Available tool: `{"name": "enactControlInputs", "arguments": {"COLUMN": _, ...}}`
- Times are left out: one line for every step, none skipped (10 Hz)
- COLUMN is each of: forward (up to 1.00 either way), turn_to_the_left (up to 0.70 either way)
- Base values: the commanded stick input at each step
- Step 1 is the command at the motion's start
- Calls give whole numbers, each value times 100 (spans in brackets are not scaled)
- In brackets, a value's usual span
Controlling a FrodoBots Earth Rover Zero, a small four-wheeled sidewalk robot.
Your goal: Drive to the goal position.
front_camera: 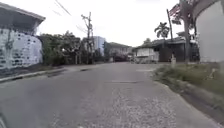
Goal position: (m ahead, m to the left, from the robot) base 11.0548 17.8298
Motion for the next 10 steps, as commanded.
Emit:
{"name": "enactControlInputs", "arguments": {"forward": 100, "turn_to_the_left": -40}}
{"name": "enactControlInputs", "arguments": {"forward": 100, "turn_to_the_left": -29}}
{"name": "enactControlInputs", "arguments": {"forward": 100, "turn_to_the_left": -12}}
{"name": "enactControlInputs", "arguments": {"forward": 100, "turn_to_the_left": 0}}
{"name": "enactControlInputs", "arguments": {"forward": 100, "turn_to_the_left": 0}}
{"name": "enactControlInputs", "arguments": {"forward": 100, "turn_to_the_left": 0}}
{"name": "enactControlInputs", "arguments": {"forward": 100, "turn_to_the_left": 0}}
{"name": "enactControlInputs", "arguments": {"forward": 100, "turn_to_the_left": 0}}
{"name": "enactControlInputs", "arguments": {"forward": 100, "turn_to_the_left": 0}}
{"name": "enactControlInputs", "arguments": {"forward": 100, "turn_to_the_left": 0}}
